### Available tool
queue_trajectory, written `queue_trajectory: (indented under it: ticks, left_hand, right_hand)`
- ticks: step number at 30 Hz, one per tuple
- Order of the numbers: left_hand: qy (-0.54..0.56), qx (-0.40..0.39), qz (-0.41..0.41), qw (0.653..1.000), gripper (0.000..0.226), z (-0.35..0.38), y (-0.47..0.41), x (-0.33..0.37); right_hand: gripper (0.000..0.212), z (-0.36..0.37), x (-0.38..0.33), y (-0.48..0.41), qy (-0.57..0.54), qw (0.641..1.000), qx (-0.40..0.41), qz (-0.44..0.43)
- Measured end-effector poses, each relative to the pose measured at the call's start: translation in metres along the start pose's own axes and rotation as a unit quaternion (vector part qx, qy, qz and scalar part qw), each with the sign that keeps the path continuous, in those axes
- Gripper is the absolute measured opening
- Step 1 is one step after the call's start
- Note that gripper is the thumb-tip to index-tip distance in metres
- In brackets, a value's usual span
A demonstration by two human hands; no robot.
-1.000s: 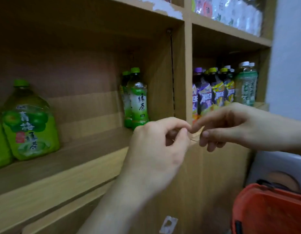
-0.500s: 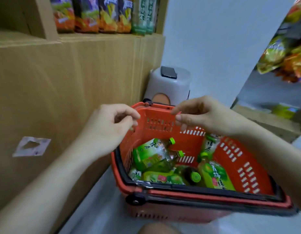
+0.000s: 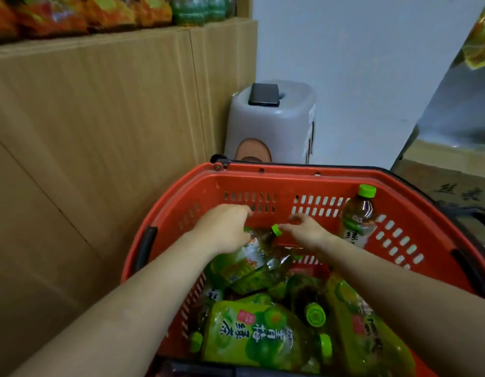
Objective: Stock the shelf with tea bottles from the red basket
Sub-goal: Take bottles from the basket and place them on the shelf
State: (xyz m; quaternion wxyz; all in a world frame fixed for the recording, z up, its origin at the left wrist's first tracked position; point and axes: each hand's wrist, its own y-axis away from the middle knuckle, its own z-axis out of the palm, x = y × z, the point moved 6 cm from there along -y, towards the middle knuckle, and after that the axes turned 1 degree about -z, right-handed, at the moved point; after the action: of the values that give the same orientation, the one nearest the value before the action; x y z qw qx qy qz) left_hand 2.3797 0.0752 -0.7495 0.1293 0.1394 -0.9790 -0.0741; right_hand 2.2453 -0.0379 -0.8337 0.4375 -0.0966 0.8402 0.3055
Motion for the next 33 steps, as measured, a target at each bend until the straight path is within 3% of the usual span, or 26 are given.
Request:
queue_trajectory:
  ticks: [3, 5, 8, 10, 12, 15, 19, 23, 25, 27, 29, 31, 33]
  left_hand:
    - [0.001, -0.052, -0.046, 0.998, 0.046, 0.030, -0.015, -0.012]
    - [0.006, -0.084, -0.068, 0.994, 0.049, 0.047, -0.018, -0.021]
    - [0.034, -0.101, -0.090, 0.990, 0.061, 0.055, -0.021, -0.034]
    - [0.070, -0.111, -0.118, 0.984, 0.089, 0.060, -0.023, -0.045]
    - [0.113, -0.135, -0.135, 0.975, 0.121, 0.066, -0.024, -0.053]
    - [0.247, -0.095, -0.092, 0.960, 0.137, 0.055, -0.023, -0.050]
    - [0.346, 0.019, -0.006, 0.938, 0.128, 0.016, -0.017, -0.024]
    - [0.334, 0.175, 0.016, 0.926, 0.103, -0.019, -0.002, -0.002]
    - [0.372, 0.230, -0.001, 0.899, 0.087, -0.035, 0.006, -0.005]
    - [0.492, 0.253, 0.001, 0.833, 0.072, -0.045, 0.010, -0.012]
    - [0.575, 0.251, 0.025, 0.778, 0.050, -0.054, 0.016, -0.010]
    - [0.606, 0.230, 0.059, 0.759, 0.042, -0.061, 0.025, 0.001]
    - [0.608, 0.219, 0.061, 0.761, 0.055, -0.061, 0.033, 0.005]
  right_hand:
    - [0.035, 0.020, 0.008, -0.018, -0.087, 0.995, 0.021, 0.040]
    - [0.031, 0.030, 0.010, -0.026, -0.130, 0.986, 0.084, 0.060]
    - [0.032, 0.034, 0.005, -0.027, -0.102, 0.984, 0.136, 0.047]
    - [0.028, 0.038, -0.017, -0.021, -0.012, 0.995, 0.093, -0.039]
    - [0.025, 0.039, -0.056, -0.005, 0.098, 0.980, 0.052, -0.165]
    - [0.025, 0.020, -0.108, 0.020, 0.163, 0.949, 0.061, -0.264]
    - [0.021, -0.028, -0.142, 0.044, 0.140, 0.937, 0.110, -0.301]
    - [0.024, -0.052, -0.166, 0.066, 0.116, 0.916, 0.149, -0.353]
    - [0.037, -0.056, -0.163, 0.070, -0.019, 0.931, 0.092, -0.351]
    - [0.057, -0.042, -0.152, 0.072, -0.136, 0.935, -0.029, -0.327]
    - [0.063, -0.013, -0.141, 0.075, -0.178, 0.925, -0.120, -0.312]
    - [0.053, 0.004, -0.136, 0.078, -0.264, 0.907, -0.117, -0.305]
    - [0.042, 0.010, -0.136, 0.082, -0.329, 0.892, -0.097, -0.295]
